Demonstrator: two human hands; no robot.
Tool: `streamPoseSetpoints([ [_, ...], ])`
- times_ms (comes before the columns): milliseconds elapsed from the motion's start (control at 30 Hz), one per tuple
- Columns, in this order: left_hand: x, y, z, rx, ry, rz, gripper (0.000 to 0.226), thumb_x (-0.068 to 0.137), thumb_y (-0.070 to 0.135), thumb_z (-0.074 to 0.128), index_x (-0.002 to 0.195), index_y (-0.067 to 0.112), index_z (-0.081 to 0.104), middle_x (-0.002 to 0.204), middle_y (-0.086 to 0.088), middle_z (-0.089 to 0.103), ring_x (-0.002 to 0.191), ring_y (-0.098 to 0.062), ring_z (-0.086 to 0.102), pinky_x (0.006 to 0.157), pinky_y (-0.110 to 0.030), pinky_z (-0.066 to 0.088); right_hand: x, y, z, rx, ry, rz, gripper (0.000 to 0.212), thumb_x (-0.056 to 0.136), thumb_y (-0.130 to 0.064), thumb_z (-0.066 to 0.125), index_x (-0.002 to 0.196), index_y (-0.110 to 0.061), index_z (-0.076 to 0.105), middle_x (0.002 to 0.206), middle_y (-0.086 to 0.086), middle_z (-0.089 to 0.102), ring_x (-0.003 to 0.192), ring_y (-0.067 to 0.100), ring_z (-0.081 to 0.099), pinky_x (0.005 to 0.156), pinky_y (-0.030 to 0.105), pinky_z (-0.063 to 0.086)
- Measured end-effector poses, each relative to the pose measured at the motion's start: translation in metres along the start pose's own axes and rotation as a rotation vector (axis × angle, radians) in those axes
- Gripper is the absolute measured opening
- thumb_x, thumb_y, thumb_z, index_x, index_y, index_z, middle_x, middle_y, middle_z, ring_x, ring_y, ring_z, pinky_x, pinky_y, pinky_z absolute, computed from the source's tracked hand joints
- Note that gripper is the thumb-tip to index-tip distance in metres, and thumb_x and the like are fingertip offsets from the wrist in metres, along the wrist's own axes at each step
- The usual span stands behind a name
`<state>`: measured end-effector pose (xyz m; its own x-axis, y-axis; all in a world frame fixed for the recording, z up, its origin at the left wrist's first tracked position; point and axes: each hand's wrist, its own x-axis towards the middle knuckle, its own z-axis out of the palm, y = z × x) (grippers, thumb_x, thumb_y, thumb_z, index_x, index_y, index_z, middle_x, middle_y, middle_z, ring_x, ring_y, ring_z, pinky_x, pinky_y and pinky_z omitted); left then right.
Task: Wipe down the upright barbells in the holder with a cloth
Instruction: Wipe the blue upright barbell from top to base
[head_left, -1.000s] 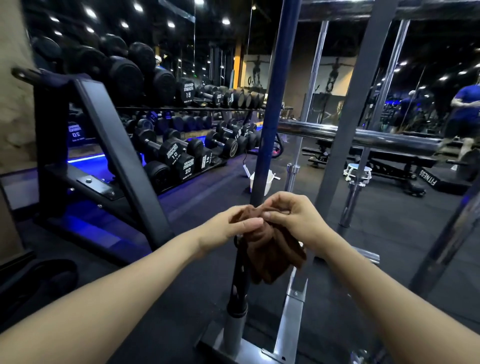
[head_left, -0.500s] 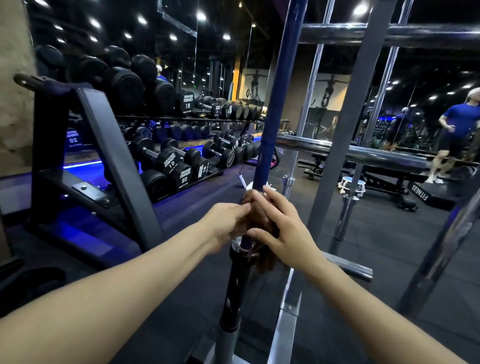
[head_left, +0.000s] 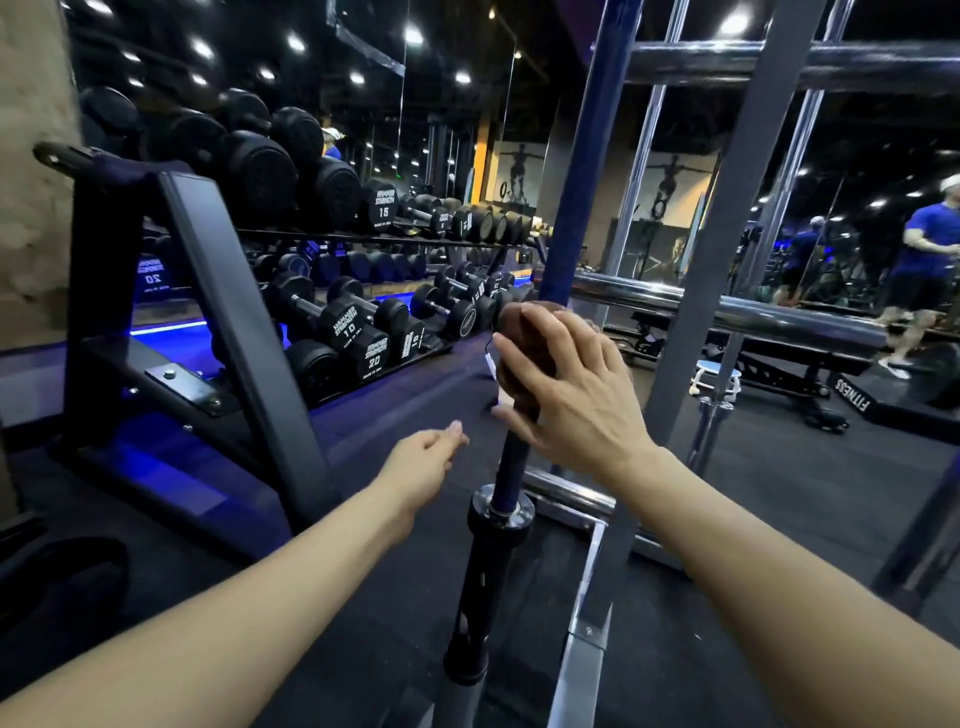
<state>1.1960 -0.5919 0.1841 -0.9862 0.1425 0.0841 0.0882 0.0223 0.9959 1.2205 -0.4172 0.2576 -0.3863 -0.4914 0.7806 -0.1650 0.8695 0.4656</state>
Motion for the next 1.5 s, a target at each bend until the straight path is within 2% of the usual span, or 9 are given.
streamPoseSetpoints([
  [100,0.008,-0.016,0.003,0.114,0.02,0.0,0.027,0.097,0.04,0.047,0.098,0.02,0.064,0.1,0.003,0.061,0.103,-0.016,0.055,0.084,-0.029,0.04,0.005,-0.001,0.001,-0.008,0.064,0.013,0.052,0.087,-0.062,0.052,0.123,-0.027,0.062,0.142,0.009,0.048,0.127,0.031,0.039,0.097,0.047,0.036],
  [200,0.008,-0.025,0.014,0.239,0.0,0.031,0.028,0.094,0.028,0.057,0.119,0.014,0.06,0.115,0.001,0.06,0.106,-0.012,0.054,0.085,-0.022,0.038,0.008,-0.008,0.016,-0.032,0.185,0.049,0.02,0.087,-0.035,0.065,0.105,-0.027,0.07,0.128,0.008,0.06,0.117,0.03,0.045,0.082,0.045,0.044],
  [433,0.012,-0.028,0.026,0.415,-0.138,0.073,0.051,0.089,0.02,0.065,0.136,0.015,0.048,0.139,-0.001,0.05,0.129,-0.015,0.045,0.097,-0.02,0.035,-0.01,-0.01,0.018,0.051,0.046,-0.129,0.022,0.076,-0.021,0.072,0.098,-0.023,0.072,0.121,0.005,0.064,0.112,0.028,0.044,0.075,0.038,0.043],
  [667,0.019,-0.001,0.042,0.27,-0.184,0.177,0.038,0.09,0.012,0.062,0.128,0.01,0.054,0.116,-0.003,0.063,0.107,-0.015,0.057,0.09,-0.021,0.044,0.041,0.017,-0.002,-0.093,0.253,-0.029,0.018,0.085,-0.024,0.067,0.103,-0.027,0.071,0.125,0.002,0.063,0.11,0.028,0.043,0.076,0.04,0.045],
  [767,0.022,0.009,0.044,0.277,-0.122,0.175,0.03,0.086,-0.001,0.063,0.116,-0.004,0.058,0.1,-0.008,0.063,0.091,-0.014,0.056,0.065,-0.004,0.042,0.006,0.003,0.012,-0.039,0.148,-0.137,0.025,0.085,-0.024,0.057,0.106,-0.025,0.071,0.129,0.003,0.061,0.113,0.029,0.043,0.085,0.041,0.038],
  [833,0.024,0.012,0.044,0.368,-0.103,0.194,0.027,0.084,0.004,0.067,0.111,0.0,0.061,0.095,-0.004,0.063,0.088,-0.013,0.056,0.059,-0.008,0.039,-0.002,0.002,0.01,0.007,0.054,-0.181,0.031,0.084,-0.028,0.05,0.106,-0.025,0.071,0.128,0.003,0.061,0.115,0.028,0.042,0.087,0.038,0.034],
  [1100,0.018,0.003,0.049,0.486,-0.007,0.208,0.018,0.086,0.023,0.067,0.103,0.022,0.061,0.102,0.001,0.07,0.098,-0.022,0.064,0.084,-0.032,0.049,0.06,0.036,-0.027,-0.099,0.226,0.012,0.03,0.087,-0.028,0.065,0.116,-0.023,0.066,0.13,0.004,0.059,0.11,0.028,0.04,0.081,0.043,0.049],
  [1367,0.004,0.008,0.064,0.517,0.239,0.183,0.023,0.082,0.027,0.072,0.103,0.02,0.063,0.101,-0.006,0.071,0.101,-0.029,0.063,0.078,-0.032,0.048,0.01,0.021,-0.014,0.003,0.079,-0.197,0.026,0.081,-0.022,0.074,0.107,-0.024,0.071,0.127,-0.002,0.063,0.106,0.025,0.045,0.082,0.037,0.052],
  [1500,0.006,0.006,0.061,0.502,0.214,0.206,0.027,0.079,0.034,0.074,0.1,0.02,0.065,0.1,-0.001,0.071,0.099,-0.024,0.064,0.078,-0.028,0.046,0.054,0.04,-0.033,0.017,0.239,-0.059,0.024,0.084,-0.026,0.064,0.106,-0.022,0.072,0.124,0.0,0.064,0.104,0.024,0.042,0.084,0.034,0.043],
])
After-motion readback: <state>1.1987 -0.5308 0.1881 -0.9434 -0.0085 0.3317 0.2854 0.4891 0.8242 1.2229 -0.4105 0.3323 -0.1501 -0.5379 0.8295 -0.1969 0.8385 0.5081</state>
